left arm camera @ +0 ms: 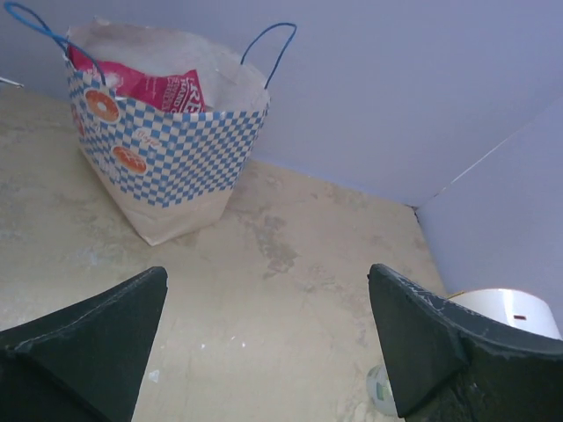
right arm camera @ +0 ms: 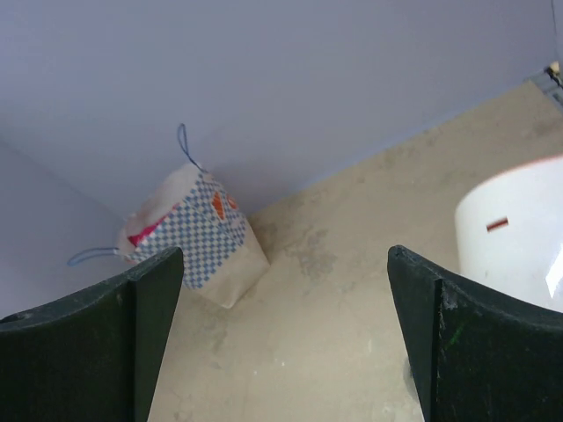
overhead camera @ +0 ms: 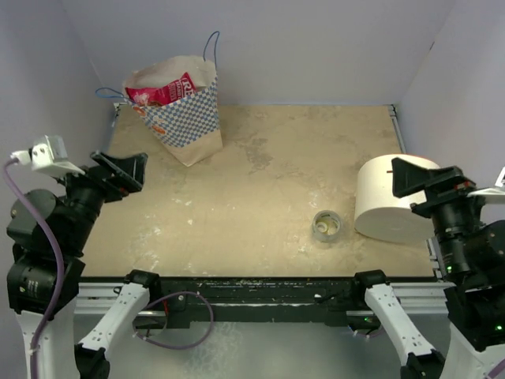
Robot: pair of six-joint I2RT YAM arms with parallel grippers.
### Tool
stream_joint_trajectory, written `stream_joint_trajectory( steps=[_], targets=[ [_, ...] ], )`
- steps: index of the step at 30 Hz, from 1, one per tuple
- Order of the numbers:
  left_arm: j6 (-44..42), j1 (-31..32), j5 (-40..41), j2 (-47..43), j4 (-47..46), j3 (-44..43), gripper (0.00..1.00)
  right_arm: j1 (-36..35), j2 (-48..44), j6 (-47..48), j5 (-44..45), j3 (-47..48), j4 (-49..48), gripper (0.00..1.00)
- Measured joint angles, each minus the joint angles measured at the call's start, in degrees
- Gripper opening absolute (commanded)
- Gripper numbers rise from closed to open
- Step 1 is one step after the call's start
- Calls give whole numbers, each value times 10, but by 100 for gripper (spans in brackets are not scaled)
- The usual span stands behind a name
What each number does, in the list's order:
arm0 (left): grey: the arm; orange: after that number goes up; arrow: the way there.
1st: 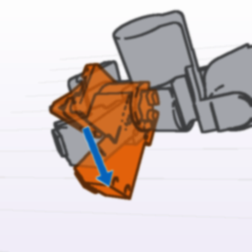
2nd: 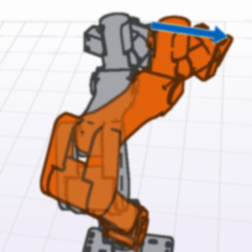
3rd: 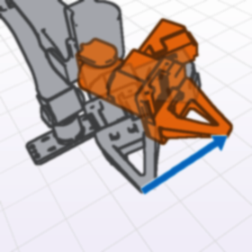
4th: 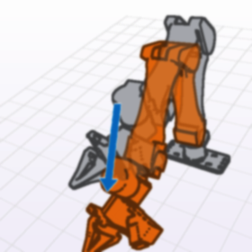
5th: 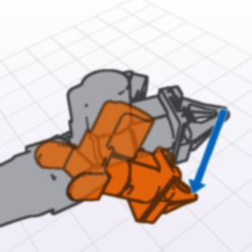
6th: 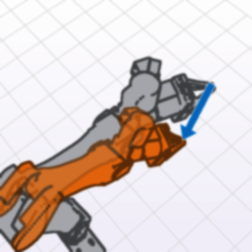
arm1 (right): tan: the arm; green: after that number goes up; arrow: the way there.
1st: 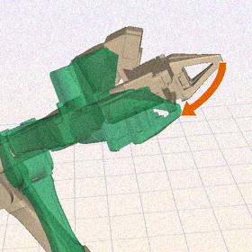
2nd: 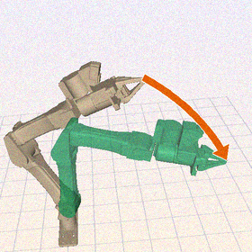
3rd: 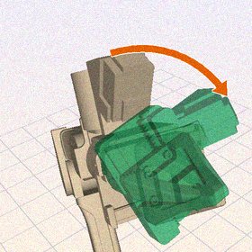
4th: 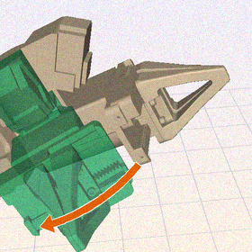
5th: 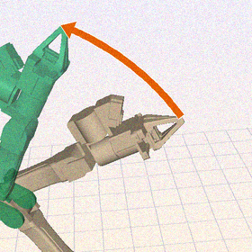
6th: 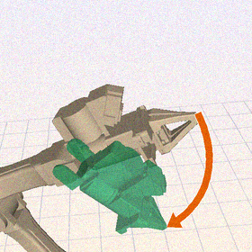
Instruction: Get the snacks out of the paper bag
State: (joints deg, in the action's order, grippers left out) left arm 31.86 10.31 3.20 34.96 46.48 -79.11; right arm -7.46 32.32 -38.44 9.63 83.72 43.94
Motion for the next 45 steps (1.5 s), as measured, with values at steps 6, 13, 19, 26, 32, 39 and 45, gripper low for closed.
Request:
stream_joint_trajectory(
  steps=[6, 13, 19, 26, 32, 39, 45],
  targets=[
    [1, -2, -4, 119, 23, -148, 99, -6, 100, 16, -3, 158, 24, 100],
    [7, -5, -26, 225, 25, -202, 99, -9, 187, 37, -21, 194, 25, 100],
    [17, -5, -37, 300, 24, -202, 99, -12, 240, 61, -47, 162, 1, 100],
    [28, -7, -37, 373, 17, -202, 99, -12, 259, 64, -64, 111, -22, 100],
    [21, -10, -29, 423, -3, -210, 99, -13, 278, 94, -74, 99, -39, 100],
    [-14, -14, -28, 504, -60, -253, 99, -16, 312, 130, -100, 75, -47, 100],
    [-13, -45, -1, 597, -89, -324, 99, -16, 348, 144, -123, 88, -43, 100]
  ],
)
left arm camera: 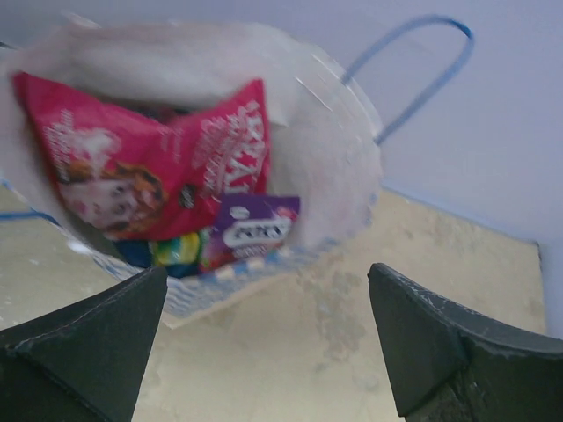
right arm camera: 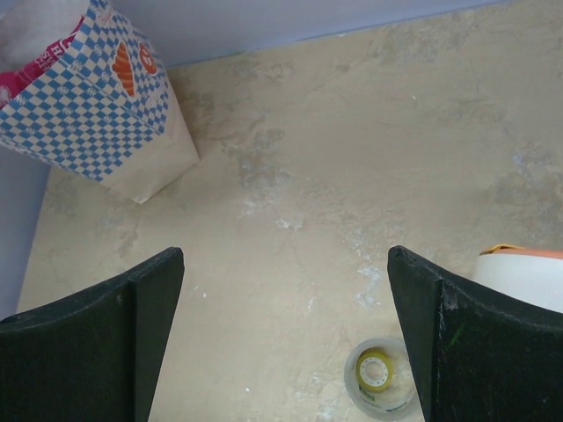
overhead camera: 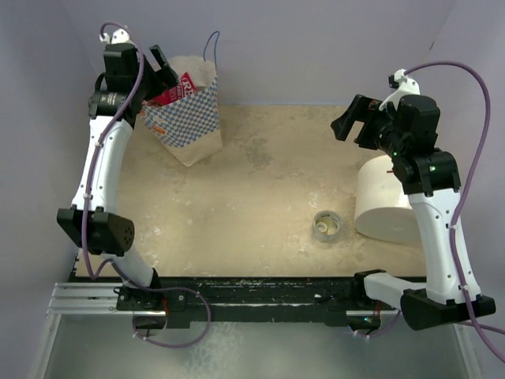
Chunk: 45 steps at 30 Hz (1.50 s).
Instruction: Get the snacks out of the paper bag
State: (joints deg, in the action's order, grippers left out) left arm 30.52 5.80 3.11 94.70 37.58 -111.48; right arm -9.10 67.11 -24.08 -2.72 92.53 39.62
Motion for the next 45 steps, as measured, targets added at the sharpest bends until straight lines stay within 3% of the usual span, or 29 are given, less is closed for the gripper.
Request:
stream_joint_trajectory(
  steps=[5, 12, 25, 31, 37, 45],
  targets=[
    [27, -74, 23, 66, 6, -62, 99, 0, -9, 21, -10, -7, -6, 100],
    [64, -150, 29, 82, 7, -67, 99, 0, -10, 47, -2, -7, -13, 100],
    [130, -200, 4, 118, -6, -68, 100, 0, 9, 63, 29, 0, -14, 99],
    [144, -206, -3, 128, -7, -68, 95, 0, 16, 67, 37, 6, -23, 99],
    [155, -209, -21, 128, -6, -68, 97, 0, 27, 74, 40, 15, -24, 100],
    [155, -209, 16, 54, -5, -7, 99, 0, 26, 82, 47, 15, -26, 99]
  ],
)
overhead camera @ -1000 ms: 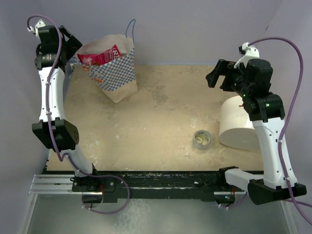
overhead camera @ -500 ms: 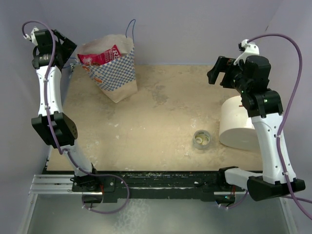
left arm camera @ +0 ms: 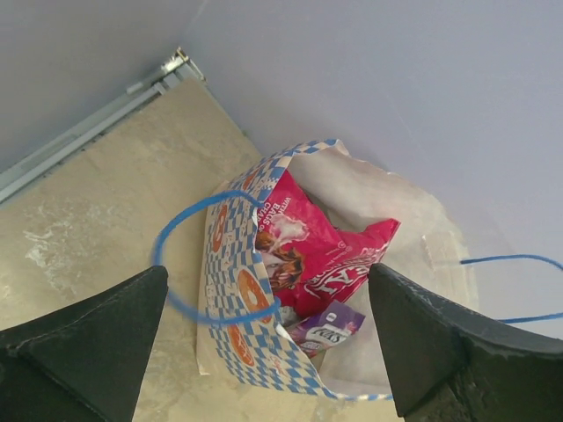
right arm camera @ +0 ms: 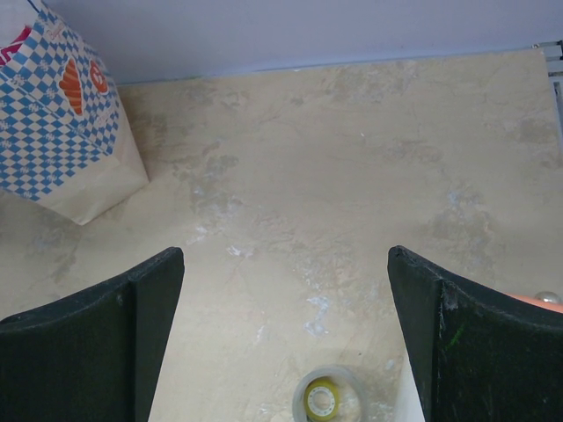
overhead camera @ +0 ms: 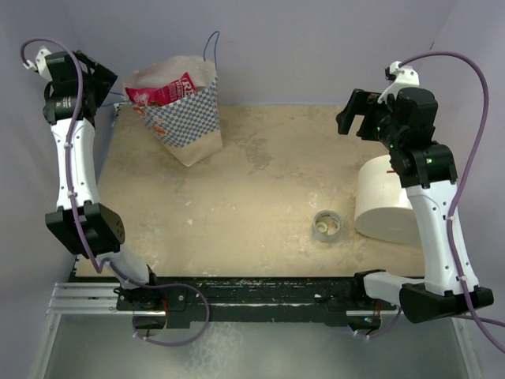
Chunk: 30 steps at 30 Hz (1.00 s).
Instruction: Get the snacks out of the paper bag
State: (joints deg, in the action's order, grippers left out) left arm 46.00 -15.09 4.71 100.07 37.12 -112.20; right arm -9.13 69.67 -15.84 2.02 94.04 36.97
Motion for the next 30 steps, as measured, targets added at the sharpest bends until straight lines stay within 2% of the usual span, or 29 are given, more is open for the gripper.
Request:
stream_joint_trajectory(
  steps=[8, 13, 18, 25, 26, 28, 30],
  targets=[
    [64, 0, 42, -113, -2, 77, 99, -11, -5, 4, 2, -15, -4, 99],
    [110, 0, 19, -82, -25, 83, 90, -20, -12, 10, 13, -23, -4, 100],
    [144, 0, -12, -10, -32, 69, 65, -21, -18, 13, 20, -24, -5, 100],
    [169, 0, -39, 26, -18, 65, 18, -21, -19, 14, 26, -24, -5, 100],
    [171, 0, -44, 26, -18, 65, 9, -21, -19, 13, 26, -24, -5, 99],
    [176, 0, -53, 26, -19, 64, 1, -21, -18, 13, 25, -24, -5, 100],
    [175, -1, -65, 26, -19, 64, 0, -23, -17, 13, 23, -24, -5, 99]
  ],
)
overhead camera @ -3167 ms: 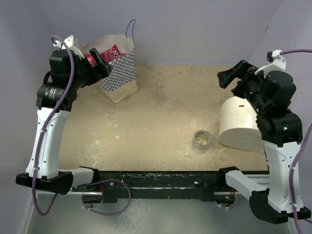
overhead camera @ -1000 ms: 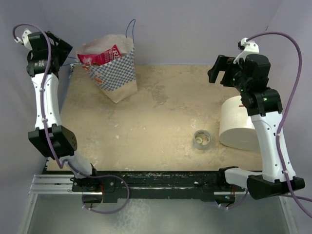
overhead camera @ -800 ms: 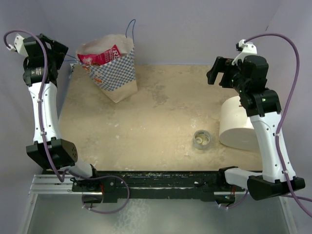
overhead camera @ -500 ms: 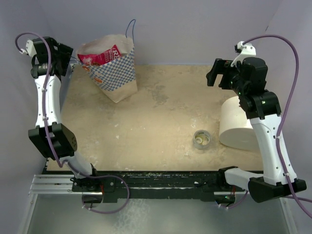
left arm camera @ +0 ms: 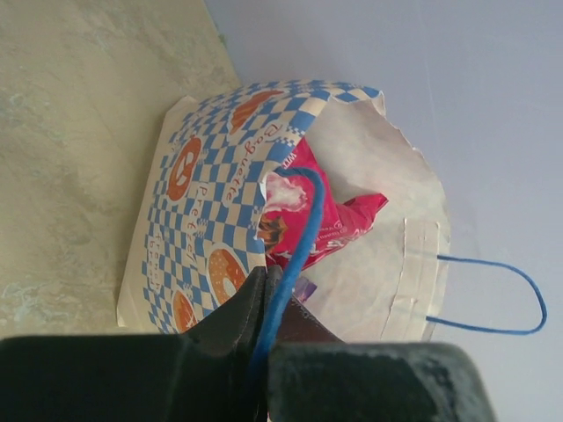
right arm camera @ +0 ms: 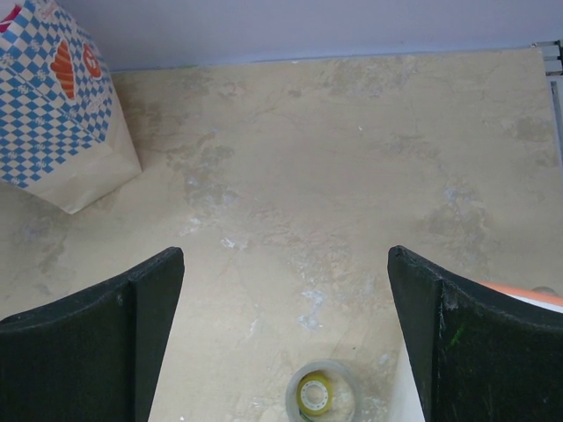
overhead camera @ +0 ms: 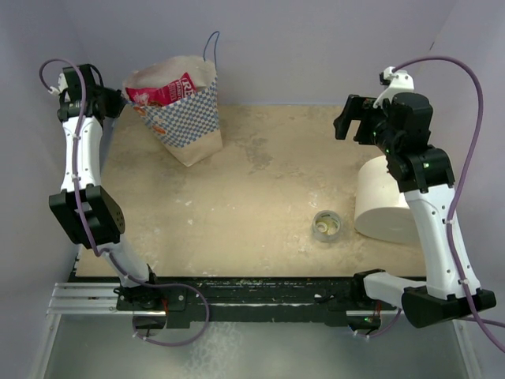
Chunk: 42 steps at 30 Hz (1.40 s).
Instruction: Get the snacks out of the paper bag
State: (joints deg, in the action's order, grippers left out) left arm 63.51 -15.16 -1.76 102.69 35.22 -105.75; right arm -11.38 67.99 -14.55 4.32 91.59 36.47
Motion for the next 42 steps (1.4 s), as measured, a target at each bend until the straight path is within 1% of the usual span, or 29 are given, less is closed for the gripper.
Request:
stream_joint_trajectory(
  steps=[8, 16, 25, 33, 39, 42],
  targets=[
    [-8, 0, -52, -23, -1, 14, 0, -23, 3, -3, -10, -6, -7, 100],
    [-11, -2, -111, -90, -4, 99, 0, -61, 13, -9, -16, -11, -9, 100],
    [-11, -2, -173, -202, 14, 203, 0, -99, 32, -28, -43, -11, -17, 100],
    [-17, -2, -213, -295, 58, 277, 0, -104, 53, -47, -69, -8, -21, 99],
    [-51, -2, -235, -360, 124, 298, 0, -104, 78, -51, -72, 6, -17, 100],
    [-68, -2, -245, -397, 148, 312, 0, -104, 83, -52, -91, 7, -7, 100]
  ],
)
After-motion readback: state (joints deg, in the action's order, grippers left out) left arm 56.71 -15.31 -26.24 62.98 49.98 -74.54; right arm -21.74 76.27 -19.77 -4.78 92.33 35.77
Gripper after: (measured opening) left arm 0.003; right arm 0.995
